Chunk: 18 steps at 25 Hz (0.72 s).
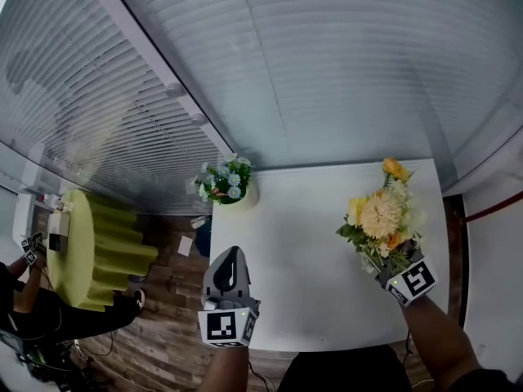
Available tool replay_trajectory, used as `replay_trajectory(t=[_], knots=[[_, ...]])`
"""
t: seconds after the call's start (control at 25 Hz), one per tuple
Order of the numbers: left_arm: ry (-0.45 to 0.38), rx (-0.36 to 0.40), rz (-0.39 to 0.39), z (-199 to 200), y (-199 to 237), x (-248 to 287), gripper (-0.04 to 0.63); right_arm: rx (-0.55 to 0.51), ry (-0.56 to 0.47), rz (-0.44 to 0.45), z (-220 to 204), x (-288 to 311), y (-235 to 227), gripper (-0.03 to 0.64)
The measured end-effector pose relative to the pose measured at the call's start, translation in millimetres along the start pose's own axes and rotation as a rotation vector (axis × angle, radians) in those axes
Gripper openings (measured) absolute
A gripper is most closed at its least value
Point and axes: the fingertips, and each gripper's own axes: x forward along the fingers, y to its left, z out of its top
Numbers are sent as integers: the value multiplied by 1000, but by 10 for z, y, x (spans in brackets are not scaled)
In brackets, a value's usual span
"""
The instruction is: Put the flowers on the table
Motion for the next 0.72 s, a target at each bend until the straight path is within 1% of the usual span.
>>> replay_trajectory(t=[0.04, 0.08, 0.16, 0.36, 0.56, 0.72], knots=[[-24, -9, -2, 1, -11, 31, -5, -2, -4, 3, -12, 32, -14, 270], [-25, -13, -2, -22, -10, 48, -5, -4, -7, 4, -23, 66, -23, 270], [12, -13, 4, -88, 14, 52, -5, -10, -4, 8, -62, 132, -22, 270], [-8, -6, 2, -49, 15, 42, -5, -18, 12, 4, -145, 93, 6, 270], [-4, -10, -4, -41, -21, 4, -5, -25, 12, -3, -292, 1, 26, 270], [7, -11, 2, -40, -21, -17, -5, -22, 3, -5, -203, -34, 14, 270]])
